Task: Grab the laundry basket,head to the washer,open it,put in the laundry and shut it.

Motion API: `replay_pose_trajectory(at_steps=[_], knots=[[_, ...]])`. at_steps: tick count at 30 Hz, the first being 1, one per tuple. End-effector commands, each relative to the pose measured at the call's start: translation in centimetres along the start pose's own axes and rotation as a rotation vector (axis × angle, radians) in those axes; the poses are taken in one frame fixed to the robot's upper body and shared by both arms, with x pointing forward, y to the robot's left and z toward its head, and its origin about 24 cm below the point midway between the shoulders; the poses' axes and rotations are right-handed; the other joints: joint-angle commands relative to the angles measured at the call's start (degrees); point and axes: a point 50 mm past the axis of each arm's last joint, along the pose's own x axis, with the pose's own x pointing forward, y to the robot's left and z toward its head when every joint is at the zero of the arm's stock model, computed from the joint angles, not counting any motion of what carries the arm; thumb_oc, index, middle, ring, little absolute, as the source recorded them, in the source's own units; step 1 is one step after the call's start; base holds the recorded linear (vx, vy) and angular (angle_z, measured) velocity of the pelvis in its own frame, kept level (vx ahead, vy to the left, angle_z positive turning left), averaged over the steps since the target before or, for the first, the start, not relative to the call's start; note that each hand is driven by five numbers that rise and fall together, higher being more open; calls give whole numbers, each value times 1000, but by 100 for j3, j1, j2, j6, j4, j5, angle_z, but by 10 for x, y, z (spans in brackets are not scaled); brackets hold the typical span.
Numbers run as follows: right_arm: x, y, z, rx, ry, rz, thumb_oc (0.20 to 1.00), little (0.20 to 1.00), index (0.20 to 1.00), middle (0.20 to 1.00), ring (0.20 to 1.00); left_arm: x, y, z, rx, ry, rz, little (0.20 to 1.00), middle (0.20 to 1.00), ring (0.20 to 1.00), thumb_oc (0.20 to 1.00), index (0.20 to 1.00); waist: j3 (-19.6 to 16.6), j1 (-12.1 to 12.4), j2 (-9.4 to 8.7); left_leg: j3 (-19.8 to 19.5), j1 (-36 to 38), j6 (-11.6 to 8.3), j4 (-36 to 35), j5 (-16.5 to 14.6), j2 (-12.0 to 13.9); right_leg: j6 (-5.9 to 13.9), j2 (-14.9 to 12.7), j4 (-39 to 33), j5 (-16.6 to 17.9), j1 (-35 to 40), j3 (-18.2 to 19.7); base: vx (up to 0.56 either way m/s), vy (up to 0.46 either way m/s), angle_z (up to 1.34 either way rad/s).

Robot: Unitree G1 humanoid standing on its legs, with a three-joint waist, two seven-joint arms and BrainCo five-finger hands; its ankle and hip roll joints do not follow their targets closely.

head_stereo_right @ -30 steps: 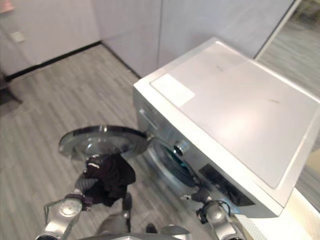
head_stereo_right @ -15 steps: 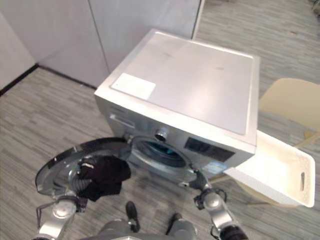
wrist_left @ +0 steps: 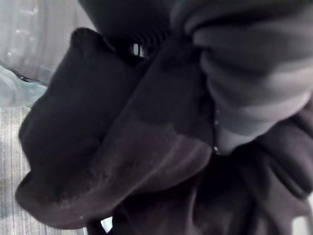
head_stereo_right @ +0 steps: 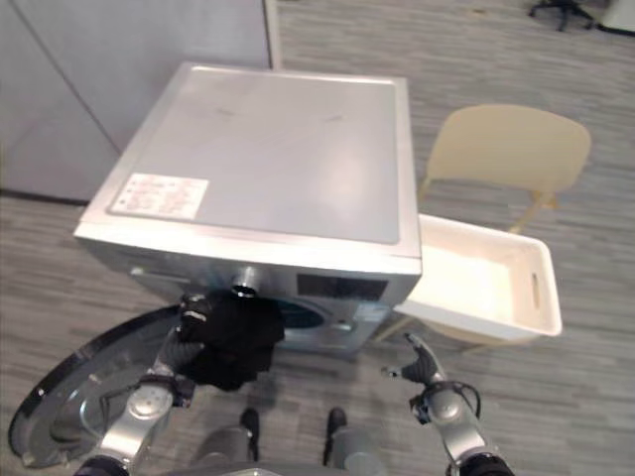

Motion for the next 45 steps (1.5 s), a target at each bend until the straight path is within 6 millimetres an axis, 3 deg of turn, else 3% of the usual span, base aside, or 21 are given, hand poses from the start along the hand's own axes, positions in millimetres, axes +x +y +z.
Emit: replay_pose_trajectory(at_steps=[1,4,5,12,15,16,17,19,20,23,28,29,32,37,38,39,40,41,42,44,45], knots=[[12,-23,39,18,-145,-105,1000,1000,1000,1000,1000,10,20,54,-23,-236,90,200,200,200,200,200,638,29,-26,248,-958,213,407,-436,-24,267,46,514,-276,-731,41,-188,95,-80],[15,-32,57,48,-204,-153,1000,1000,1000,1000,1000,16,26,85,-89,-352,140,200,200,200,200,200,824,35,-112,457,-1916,436,1429,-854,53,214,-27,1388,-459,-1784,109,-174,51,-69],[15,-34,61,60,-218,-162,1000,1000,1000,1000,1000,16,24,91,-123,-375,139,200,200,200,200,200,866,20,-111,389,-2135,431,1847,-1149,87,210,-46,1652,-709,-1934,124,-58,-27,-40],[18,-46,112,138,-388,-244,1000,1000,1000,1000,1000,29,12,162,-329,-570,146,200,200,200,200,200,790,-236,-83,132,-4650,592,4121,-1853,317,-30,-59,3593,-1275,-4366,100,-98,-40,9],[17,-45,117,175,-409,-253,1000,1000,1000,1000,1000,32,11,180,-373,-611,157,200,200,200,200,200,676,-303,-52,-9,-5202,640,4566,-1994,350,-104,-57,3984,-1446,-4882,99,-14,-23,-4],[15,-45,121,194,-432,-260,1000,1000,1000,1000,1000,34,13,199,-373,-656,171,200,200,200,200,200,621,-369,-37,-87,-5597,694,4930,-2131,397,-135,-66,4338,-1554,-5286,132,19,-18,3],[15,-46,121,194,-433,-261,1000,1000,1000,1000,1000,34,13,200,-373,-657,171,200,200,200,200,200,594,-369,-29,-96,-5652,694,4964,-2145,399,-136,-65,4368,-1568,-5335,127,0,0,0],[12,-46,123,211,-455,-260,1000,1000,1000,1000,1000,36,25,223,-353,-712,219,200,200,200,200,200,501,-460,2,-159,-6026,737,5280,-2254,438,-179,-64,4663,-1664,-5711,183,27,-6,-4],[10,-44,121,223,-466,-247,1000,1000,1000,1000,1000,37,41,252,-347,-770,282,200,200,200,200,200,441,-562,17,-220,-6315,767,5560,-2344,468,-213,-34,4928,-1738,-5992,204,40,-9,-3],[6,-40,120,223,-491,-216,1000,1000,1000,1000,1000,35,79,300,-346,-852,400,200,200,200,200,200,354,-709,67,-277,-6690,785,5910,-2472,506,-231,2,5256,-1824,-6380,242,34,-13,-10],[2,-42,130,223,-560,-198,1000,1000,1000,1000,1000,3,126,372,-357,-1020,548,200,200,200,200,200,309,-872,117,-315,-7079,766,6212,-2577,560,-168,30,5483,-1816,-6736,245,28,-16,-7],[2,-42,130,224,-560,-199,1000,1000,1000,1000,1000,3,126,372,-357,-1020,547,200,200,200,200,200,310,-870,117,-317,-7084,766,6216,-2578,560,-168,30,5486,-1817,-6740,243,0,0,0],[-4,-49,137,211,-623,-191,1000,1000,1000,1000,1000,-36,155,413,-255,-1163,709,200,200,200,200,200,316,-968,144,-318,-7263,749,6330,-2616,608,-110,88,5531,-1777,-6912,253,26,-2,-1],[-13,-56,138,201,-671,-185,1000,1000,1000,1000,1000,-58,174,428,-117,-1209,806,200,200,200,200,200,325,-1004,178,-362,-7469,756,6543,-2678,659,-72,139,5590,-1755,-7064,238,23,-2,-8],[-14,-56,133,198,-659,-182,1000,1000,1000,1000,1000,-56,179,426,-3,-1164,838,238,238,238,238,238,325,-984,213,-384,-7541,763,6636,-2695,651,-70,120,5652,-1767,-7111,219,21,-5,-7],[-14,-56,133,199,-659,-182,1000,1000,1000,1000,1000,-56,179,427,-1,-1164,837,410,410,410,410,410,321,-982,210,-390,-7553,762,6646,-2699,650,-70,119,5659,-1772,-7120,215,18,-6,-5],[-13,-55,130,195,-648,-182,1000,1000,1000,1000,1000,-49,178,423,72,-1122,838,1000,1000,1000,1000,1000,317,-965,227,-397,-7572,768,6685,-2706,637,-72,108,5698,-1783,-7134,207,0,0,0],[-12,-56,129,195,-642,-181,1000,1000,1000,1000,1000,-39,175,421,265,-1044,865,1000,1000,1000,1000,1000,297,-945,267,-388,-7583,775,6721,-2700,610,-77,77,5773,-1798,-7155,183,9,-9,5],[-12,-56,130,197,-643,-181,1000,1000,1000,1000,1000,-40,175,422,268,-1045,865,1000,1000,1000,1000,1000,301,-941,258,-390,-7585,775,6722,-2700,607,-78,73,5776,-1801,-7156,182,7,-14,11],[-10,-62,129,170,-639,-185,1000,1000,1000,1000,1000,-21,170,417,671,-873,869,1000,1000,1000,1000,1000,264,-902,278,-391,-7549,785,6745,-2687,542,-82,40,5868,-1843,-7140,178,0,-18,14],[-10,-62,129,174,-640,-186,1000,1000,1000,1000,1000,-21,169,418,676,-874,868,1000,1000,1000,1000,1000,272,-895,264,-392,-7549,784,6746,-2688,537,-82,35,5872,-1847,-7139,177,-2,-20,16]])
